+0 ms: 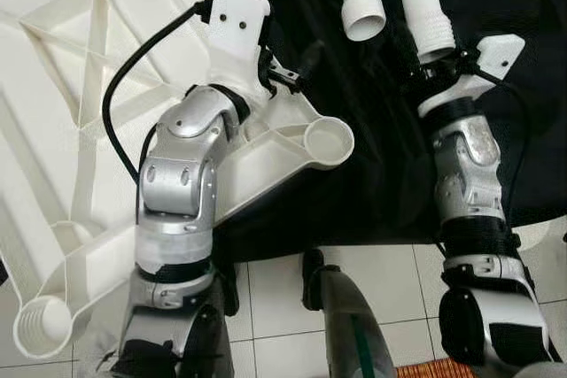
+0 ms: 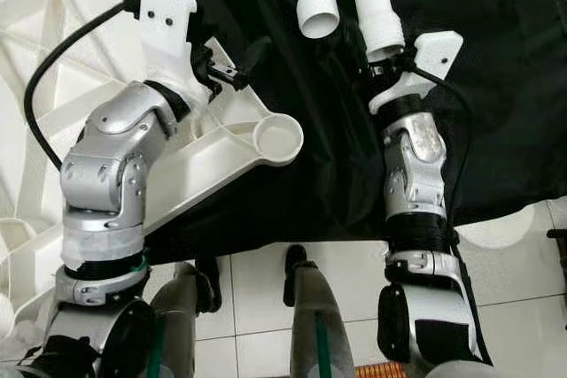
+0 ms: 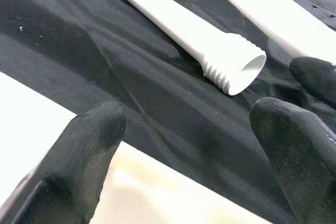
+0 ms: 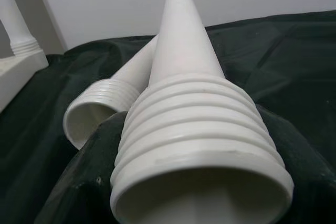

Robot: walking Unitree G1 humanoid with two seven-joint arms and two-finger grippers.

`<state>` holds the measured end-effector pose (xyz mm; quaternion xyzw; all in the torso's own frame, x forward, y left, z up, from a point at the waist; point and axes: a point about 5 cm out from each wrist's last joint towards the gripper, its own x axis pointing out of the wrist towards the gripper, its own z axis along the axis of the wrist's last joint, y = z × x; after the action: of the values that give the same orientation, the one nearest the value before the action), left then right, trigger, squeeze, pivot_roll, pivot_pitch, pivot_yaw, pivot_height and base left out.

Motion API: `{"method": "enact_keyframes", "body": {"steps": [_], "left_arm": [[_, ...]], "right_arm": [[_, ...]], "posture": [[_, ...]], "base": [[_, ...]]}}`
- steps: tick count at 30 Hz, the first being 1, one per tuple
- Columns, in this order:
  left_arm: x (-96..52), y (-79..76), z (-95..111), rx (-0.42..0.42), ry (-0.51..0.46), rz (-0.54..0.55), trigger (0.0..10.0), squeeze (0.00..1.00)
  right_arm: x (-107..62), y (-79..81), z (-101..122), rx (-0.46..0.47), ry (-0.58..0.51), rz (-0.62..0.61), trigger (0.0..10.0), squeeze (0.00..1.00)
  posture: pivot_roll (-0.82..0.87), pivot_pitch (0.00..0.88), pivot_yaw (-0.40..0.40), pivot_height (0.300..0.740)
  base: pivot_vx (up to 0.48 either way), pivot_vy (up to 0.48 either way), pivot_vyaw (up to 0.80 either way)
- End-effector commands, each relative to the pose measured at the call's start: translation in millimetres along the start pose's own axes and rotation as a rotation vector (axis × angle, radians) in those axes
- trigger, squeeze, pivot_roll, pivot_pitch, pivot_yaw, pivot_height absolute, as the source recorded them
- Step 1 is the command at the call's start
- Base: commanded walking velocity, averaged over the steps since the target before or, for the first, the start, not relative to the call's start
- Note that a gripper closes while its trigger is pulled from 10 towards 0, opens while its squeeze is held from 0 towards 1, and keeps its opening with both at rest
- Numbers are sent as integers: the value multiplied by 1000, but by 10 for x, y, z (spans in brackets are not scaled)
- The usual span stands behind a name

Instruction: Building children table

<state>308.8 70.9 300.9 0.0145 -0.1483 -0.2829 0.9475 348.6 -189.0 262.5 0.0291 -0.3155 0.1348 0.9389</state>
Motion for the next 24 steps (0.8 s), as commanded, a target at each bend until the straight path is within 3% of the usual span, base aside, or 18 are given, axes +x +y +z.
{"method": "enact_keyframes", "body": {"steps": [1,9,15,20,22,24], "left_arm": [[19,-43,29,-7,-9,-14,10000,0],[74,-124,23,-120,9,-89,10000,0],[118,-166,20,-250,28,-139,10000,0],[150,-182,-37,-287,54,-156,10000,0],[161,-204,-62,-329,79,-178,10000,0],[196,-236,-79,-473,117,-231,10000,0]], "right_arm": [[-71,47,22,2,-16,3,10000,0],[-158,124,88,-4,-23,11,10000,0],[-190,166,167,-27,-39,30,10000,0],[-238,211,172,-30,-39,41,10000,0],[-257,238,173,-33,-38,51,10000,0],[-292,315,159,-36,-28,89,10000,0]], "posture": [[41,190,25,740],[7,123,40,740],[-14,88,54,740],[-33,67,64,740],[-38,58,66,740],[-48,42,75,740]], "base": [[0,0,0],[0,0,0],[0,0,0],[0,0,0],[0,0,0],[0,0,0]]}}
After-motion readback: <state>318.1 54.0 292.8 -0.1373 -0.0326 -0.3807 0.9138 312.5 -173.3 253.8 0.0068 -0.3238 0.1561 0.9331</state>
